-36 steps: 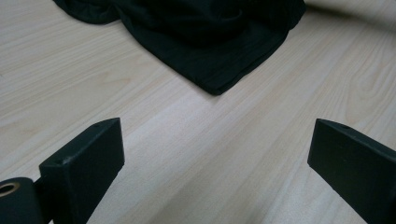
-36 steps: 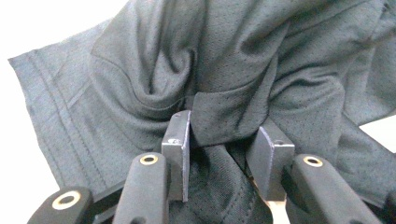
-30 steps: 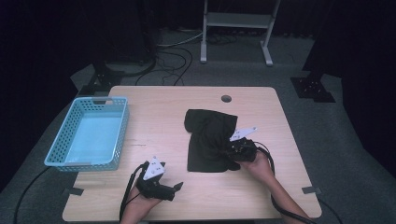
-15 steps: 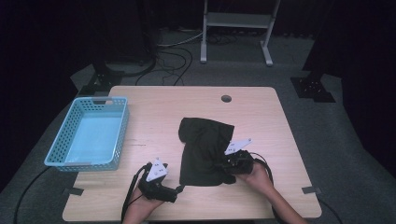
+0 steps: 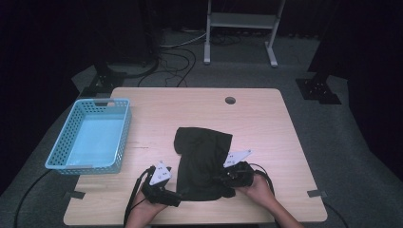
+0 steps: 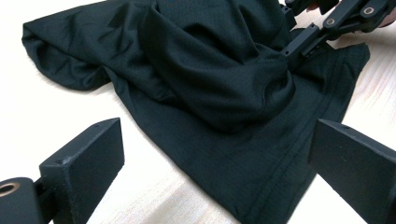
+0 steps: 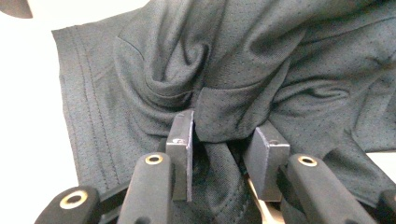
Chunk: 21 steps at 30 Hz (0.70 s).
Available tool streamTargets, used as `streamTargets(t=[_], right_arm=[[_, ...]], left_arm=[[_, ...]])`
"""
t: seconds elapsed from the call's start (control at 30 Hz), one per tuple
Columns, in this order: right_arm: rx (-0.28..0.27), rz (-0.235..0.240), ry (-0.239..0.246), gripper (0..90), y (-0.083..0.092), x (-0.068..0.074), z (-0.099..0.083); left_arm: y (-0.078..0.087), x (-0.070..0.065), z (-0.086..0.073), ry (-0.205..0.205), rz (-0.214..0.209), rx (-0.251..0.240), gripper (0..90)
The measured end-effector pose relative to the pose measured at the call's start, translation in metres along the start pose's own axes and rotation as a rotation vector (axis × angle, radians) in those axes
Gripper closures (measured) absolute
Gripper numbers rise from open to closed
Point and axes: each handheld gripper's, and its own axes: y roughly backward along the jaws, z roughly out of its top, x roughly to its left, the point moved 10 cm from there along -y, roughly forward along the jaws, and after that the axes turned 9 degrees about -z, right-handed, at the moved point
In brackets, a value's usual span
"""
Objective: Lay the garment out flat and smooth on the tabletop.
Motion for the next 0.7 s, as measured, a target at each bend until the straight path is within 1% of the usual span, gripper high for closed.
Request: streamTargets(t=[0.4,0.6,0.67,0.7], right_arm=[[-0.007,0.020,-0.004,65.7,0.000,0.016,0.001],[-0.009,0.037,-0.005,65.6,0.000,0.025,0.002],[0.000,0.048,0.002,62.5,0.001,0.028,0.002],[0.008,0.058,0.007,57.8,0.001,0.029,0.002]], left_arm=[[0.001,0.000,0.001,-0.003,0.001,-0.004,2.6],[0.000,-0.001,0.000,-0.005,-0.003,-0.001,2.6],[0.000,-0.002,0.001,-0.010,-0.004,-0.001,2.6],[0.000,-0.002,0.001,-0.010,-0.005,-0.002,2.6]])
